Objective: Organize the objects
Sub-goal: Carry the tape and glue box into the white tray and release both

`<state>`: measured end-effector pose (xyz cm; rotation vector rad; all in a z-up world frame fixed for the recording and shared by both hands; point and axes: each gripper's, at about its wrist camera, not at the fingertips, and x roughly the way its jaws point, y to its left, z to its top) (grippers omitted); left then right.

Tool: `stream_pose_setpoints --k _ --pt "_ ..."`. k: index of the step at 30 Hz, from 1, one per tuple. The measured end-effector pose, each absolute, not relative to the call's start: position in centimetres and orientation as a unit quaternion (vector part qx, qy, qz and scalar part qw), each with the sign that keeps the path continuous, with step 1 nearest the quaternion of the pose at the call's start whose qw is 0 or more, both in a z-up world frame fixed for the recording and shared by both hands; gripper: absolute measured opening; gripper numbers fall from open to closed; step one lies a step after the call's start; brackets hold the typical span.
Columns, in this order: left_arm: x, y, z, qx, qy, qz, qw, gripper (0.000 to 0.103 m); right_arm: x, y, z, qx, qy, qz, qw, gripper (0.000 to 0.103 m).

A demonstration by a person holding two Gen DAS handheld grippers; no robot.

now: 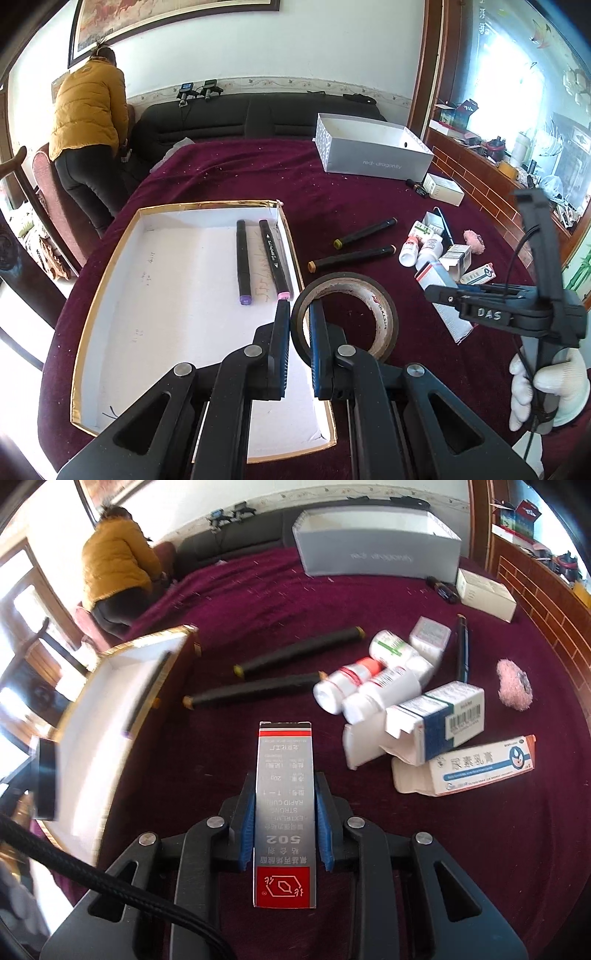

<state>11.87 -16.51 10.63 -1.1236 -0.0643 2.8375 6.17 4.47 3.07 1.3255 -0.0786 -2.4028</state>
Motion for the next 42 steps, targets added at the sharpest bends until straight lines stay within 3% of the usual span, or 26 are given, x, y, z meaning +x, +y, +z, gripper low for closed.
stream_pose_setpoints --k 9,16,30,42 --pt "11.5 -22.1 14.4 -0.335 -0.025 0.942 0.008 0.007 6.1 0.2 7.2 0.472 -0.102 -0.819 0.309 0.025" --pt "6.0 -27.9 15.4 -0.343 -0.003 0.938 -0.048 0.007 1.0 -7.5 9.7 0.491 -0.191 -0.756 0.389 0.026" --pt "-3.6 -32.1 4.9 -0.443 -0.054 0.892 -0.073 0.007 -6.9 -16.9 0.2 0.569 -0.169 -0.752 0.288 0.026" --pt "-4.8 -32.3 4.3 -0.438 -0.043 0.894 -0.086 0.008 -8.5 -18.4 -2.0 0.577 -0.159 -0.756 0.265 0.026"
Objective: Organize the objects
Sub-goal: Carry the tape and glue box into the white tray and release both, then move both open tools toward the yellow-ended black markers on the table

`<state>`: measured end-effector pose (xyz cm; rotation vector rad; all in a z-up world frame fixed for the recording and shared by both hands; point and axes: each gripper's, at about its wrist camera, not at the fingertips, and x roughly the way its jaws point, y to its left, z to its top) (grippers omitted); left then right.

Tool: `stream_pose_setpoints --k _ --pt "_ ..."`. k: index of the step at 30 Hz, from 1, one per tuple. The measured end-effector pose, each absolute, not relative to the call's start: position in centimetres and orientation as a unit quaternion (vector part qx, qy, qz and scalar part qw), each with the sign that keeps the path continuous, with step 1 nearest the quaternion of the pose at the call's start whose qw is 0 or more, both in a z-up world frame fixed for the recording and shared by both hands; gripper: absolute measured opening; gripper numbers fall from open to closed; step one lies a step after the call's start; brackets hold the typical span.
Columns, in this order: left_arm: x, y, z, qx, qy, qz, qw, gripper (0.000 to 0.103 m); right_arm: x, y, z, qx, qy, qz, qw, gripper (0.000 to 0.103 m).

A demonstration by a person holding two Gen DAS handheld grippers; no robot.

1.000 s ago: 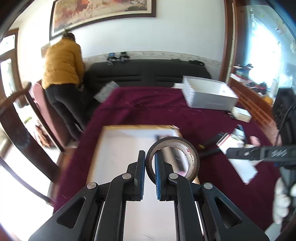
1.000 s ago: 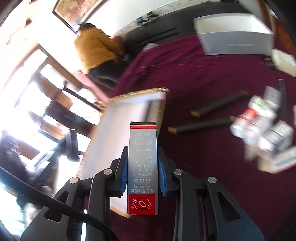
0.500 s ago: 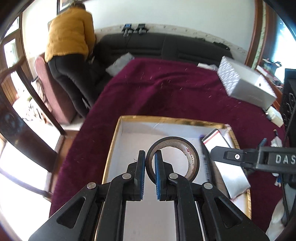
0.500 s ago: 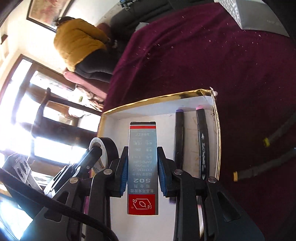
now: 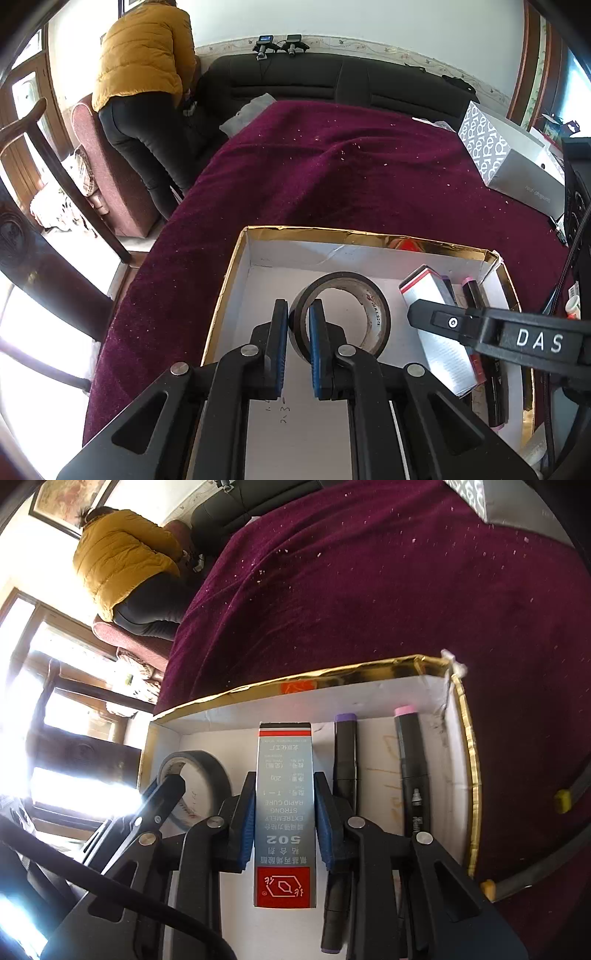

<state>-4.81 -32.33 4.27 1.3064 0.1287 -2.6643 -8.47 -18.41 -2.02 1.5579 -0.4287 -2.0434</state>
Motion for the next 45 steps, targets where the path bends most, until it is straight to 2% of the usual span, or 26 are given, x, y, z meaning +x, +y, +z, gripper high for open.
stream_pose_setpoints --k 7,12,15,19,22,25,28,35,39,45 --pt "-4.6 -32.1 4.6 0.437 0.039 -0.893 0.100 0.013 -8.0 -17.7 -1.3 0.565 -0.158 -0.768 0.257 0.033" --pt "-3.8 -31.6 5.5 0.431 0.038 -0.896 0.101 0.016 -7.1 -16.6 0.2 0.545 -0.146 -0.784 0.259 0.033" --pt "-2.9 -30.8 6.4 0.419 0.029 -0.902 0.100 0.018 -6.2 -16.0 1.3 0.529 -0.131 -0.796 0.262 0.044" --pt "-1.2 -30.0 8.0 0.399 0.026 -0.911 0.100 0.031 -4.8 -14.6 3.0 0.503 -0.120 -0.814 0.265 0.048" --pt "0.4 -29.0 9.6 0.378 0.023 -0.921 0.091 0.034 -3.0 -12.6 4.4 0.478 -0.117 -0.829 0.266 0.052" --pt "1.7 -28.0 10.9 0.366 0.028 -0.928 0.068 0.043 -1.3 -10.3 5.3 0.455 -0.111 -0.845 0.257 0.058" --pt "2.6 -26.8 11.7 0.363 0.032 -0.930 0.038 0.048 0.6 -6.9 5.8 0.431 -0.105 -0.864 0.237 0.058" --pt "2.2 -23.0 11.1 0.402 0.064 -0.912 -0.049 0.049 3.3 3.3 5.4 0.400 -0.143 -0.890 0.164 0.064" --pt "1.7 -18.9 10.6 0.408 0.030 -0.910 -0.072 0.049 4.1 7.9 4.4 0.390 -0.158 -0.897 0.138 0.065" --pt "-0.3 -11.7 8.2 0.422 -0.079 -0.899 -0.089 0.049 4.3 11.6 2.9 0.378 -0.175 -0.902 0.119 0.065"
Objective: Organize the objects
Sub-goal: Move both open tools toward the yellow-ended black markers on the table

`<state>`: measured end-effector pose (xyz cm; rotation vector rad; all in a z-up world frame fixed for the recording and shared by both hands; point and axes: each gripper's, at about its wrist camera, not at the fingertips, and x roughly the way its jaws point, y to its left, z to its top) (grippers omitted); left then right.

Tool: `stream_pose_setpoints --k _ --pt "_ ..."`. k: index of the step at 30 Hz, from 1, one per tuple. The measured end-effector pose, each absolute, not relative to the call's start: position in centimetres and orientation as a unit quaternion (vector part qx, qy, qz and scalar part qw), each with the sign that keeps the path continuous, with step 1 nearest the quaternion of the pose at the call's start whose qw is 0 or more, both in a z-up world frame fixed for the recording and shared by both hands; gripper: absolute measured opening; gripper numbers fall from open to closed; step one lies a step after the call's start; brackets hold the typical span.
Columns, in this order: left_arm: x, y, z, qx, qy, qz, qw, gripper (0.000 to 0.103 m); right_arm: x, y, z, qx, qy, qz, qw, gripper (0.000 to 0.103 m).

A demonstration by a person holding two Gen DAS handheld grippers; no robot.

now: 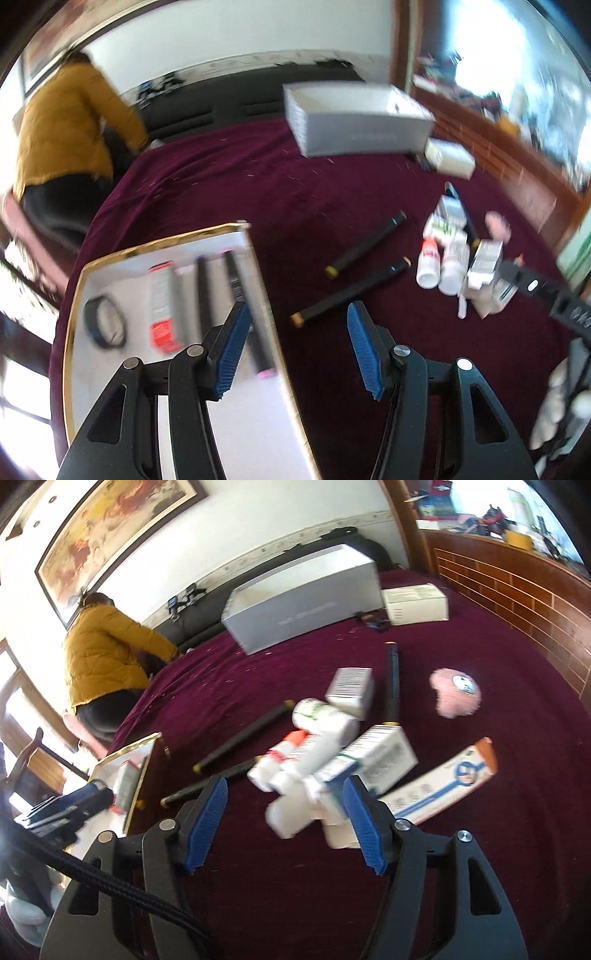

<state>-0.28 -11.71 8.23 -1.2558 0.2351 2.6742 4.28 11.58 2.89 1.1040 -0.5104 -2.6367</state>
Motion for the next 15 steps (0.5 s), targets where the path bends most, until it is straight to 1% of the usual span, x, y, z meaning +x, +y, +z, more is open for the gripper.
stream_pose_setpoints --k 2,7,9,11,15 --pt "-1.7 -10.0 7.1 -0.432 0.110 0.892 0.077 0.049 4.2 12.8 2.3 0.372 -0.180 -0.903 0.113 0.065" --pt "-5.3 -8.2 4.9 -0.452 0.146 0.879 0.048 0.049 3.4 14.9 1.4 0.366 -0.197 -0.903 0.110 0.065" --pt "-6.7 -8.3 4.0 -0.471 0.147 0.869 0.048 0.049 3.1 15.3 1.2 0.365 -0.203 -0.902 0.112 0.065" --pt "-7.8 -8.2 3.3 -0.496 0.129 0.857 0.060 0.049 2.8 15.5 1.1 0.365 -0.207 -0.900 0.116 0.065" --pt "-7.9 -7.4 3.1 -0.500 0.134 0.852 0.071 0.049 2.6 15.9 1.0 0.361 -0.216 -0.899 0.124 0.065"
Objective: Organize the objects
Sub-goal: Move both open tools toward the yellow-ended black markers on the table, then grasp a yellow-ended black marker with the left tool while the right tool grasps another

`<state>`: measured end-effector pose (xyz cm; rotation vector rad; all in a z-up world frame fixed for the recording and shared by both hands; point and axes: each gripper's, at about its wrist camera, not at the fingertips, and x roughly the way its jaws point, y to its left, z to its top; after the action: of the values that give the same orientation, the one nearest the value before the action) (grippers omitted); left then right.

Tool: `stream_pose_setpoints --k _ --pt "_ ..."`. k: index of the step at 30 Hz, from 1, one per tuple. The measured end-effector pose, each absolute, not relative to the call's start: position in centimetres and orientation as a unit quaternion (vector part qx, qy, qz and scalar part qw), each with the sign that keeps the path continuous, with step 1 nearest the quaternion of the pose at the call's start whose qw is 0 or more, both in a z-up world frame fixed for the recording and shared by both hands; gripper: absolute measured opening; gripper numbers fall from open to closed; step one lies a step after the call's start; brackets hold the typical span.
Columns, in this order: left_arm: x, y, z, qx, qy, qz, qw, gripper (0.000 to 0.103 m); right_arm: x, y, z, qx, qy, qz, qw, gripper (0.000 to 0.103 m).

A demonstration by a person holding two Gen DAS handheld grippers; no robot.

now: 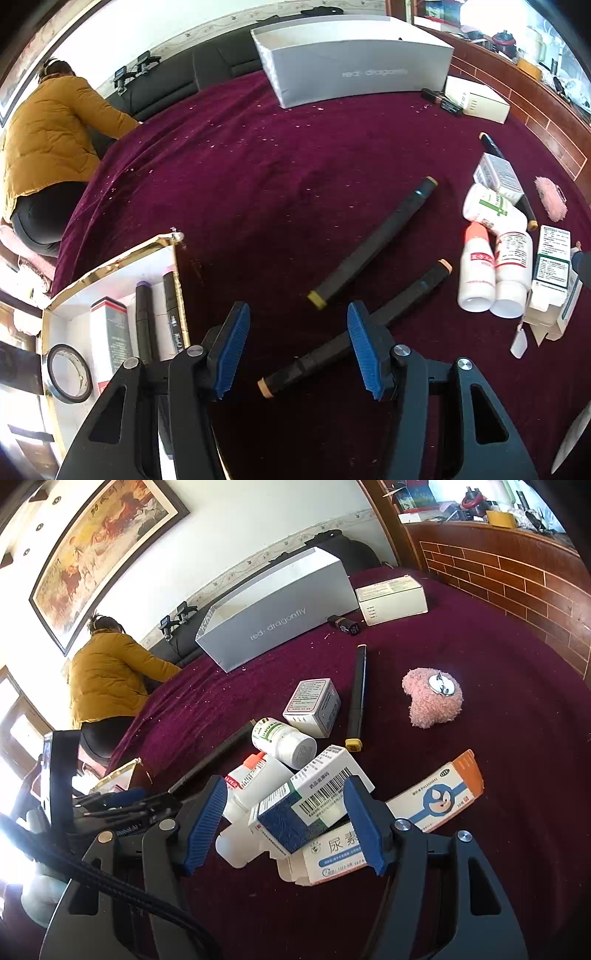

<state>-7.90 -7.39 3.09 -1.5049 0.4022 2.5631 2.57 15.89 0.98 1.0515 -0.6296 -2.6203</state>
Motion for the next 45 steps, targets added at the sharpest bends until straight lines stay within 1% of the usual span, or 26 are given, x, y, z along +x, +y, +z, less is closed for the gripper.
stream_pose_setpoints --k 2,5,7,10,12,14,15,18,20,23,25,26,27,28,29,31,35,40,45 --pt "-7.7 -7.1 3.1 -0.518 0.121 0.841 0.097 0.049 2.5 16.0 0.8 0.363 -0.221 -0.896 0.131 0.065" --pt "-6.7 -6.2 1.8 -0.576 0.085 0.799 0.154 0.049 2.6 15.9 0.7 0.366 -0.225 -0.892 0.138 0.065" --pt "-5.2 -5.0 2.1 -0.560 0.119 0.804 0.163 0.049 2.6 16.0 0.7 0.366 -0.228 -0.891 0.140 0.065" --pt "-4.9 -5.0 4.5 -0.531 0.101 0.824 0.168 0.049 2.8 16.2 0.7 0.364 -0.233 -0.891 0.141 0.068" --pt "-5.9 -4.7 6.1 -0.488 0.123 0.852 0.147 0.049 2.8 16.2 0.7 0.364 -0.235 -0.890 0.143 0.068" --pt "-7.4 -4.0 6.3 -0.459 0.173 0.862 0.128 0.050 2.8 16.2 0.7 0.363 -0.235 -0.890 0.144 0.069" --pt "-8.4 -3.7 5.6 -0.458 0.199 0.858 0.119 0.050 2.9 16.2 0.8 0.361 -0.235 -0.891 0.143 0.069" --pt "-9.9 -3.0 3.3 -0.464 0.245 0.843 0.120 0.050 3.0 16.5 0.9 0.357 -0.240 -0.892 0.141 0.069" --pt "-9.8 -2.3 2.1 -0.459 0.275 0.836 0.123 0.050 2.9 16.7 0.8 0.356 -0.246 -0.890 0.141 0.069" --pt "-10.7 -1.1 1.3 -0.446 0.288 0.836 0.135 0.050 2.5 16.8 0.6 0.362 -0.251 -0.886 0.145 0.069" --pt "-11.3 -0.1 1.4 -0.438 0.289 0.842 0.124 0.050 2.3 16.7 0.4 0.370 -0.251 -0.882 0.148 0.069" --pt "-11.5 0.1 1.4 -0.437 0.282 0.846 0.120 0.048 2.2 16.6 0.3 0.372 -0.250 -0.881 0.151 0.069" --pt "-11.6 0.3 1.4 -0.438 0.275 0.848 0.118 0.045 2.2 16.6 0.3 0.372 -0.249 -0.881 0.151 0.069" --pt "-11.7 0.3 1.5 -0.448 0.258 0.846 0.128 0.025 2.3 16.6 0.3 0.370 -0.248 -0.882 0.152 0.069" --pt "-11.6 0.2 1.5 -0.461 0.242 0.843 0.137 0.013 2.3 16.5 0.4 0.370 -0.247 -0.883 0.151 0.069" --pt "-10.7 0.2 1.5 -0.472 0.236 0.838 0.136 0.011 2.3 16.5 0.3 0.371 -0.244 -0.883 0.150 0.069" --pt "-7.8 -1.8 1.8 -0.499 0.186 0.836 0.132 0.011 2.6 16.4 0.4 0.369 -0.243 -0.884 0.151 0.069" --pt "-2.1 -4.0 1.8 -0.529 0.138 0.828 0.125 0.011 2.7 16.1 0.5 0.369 -0.237 -0.885 0.155 0.069" --pt "-0.8 -3.4 1.9 -0.523 0.128 0.836 0.107 0.012 2.8 15.8 0.6 0.368 -0.225 -0.890 0.150 0.069"
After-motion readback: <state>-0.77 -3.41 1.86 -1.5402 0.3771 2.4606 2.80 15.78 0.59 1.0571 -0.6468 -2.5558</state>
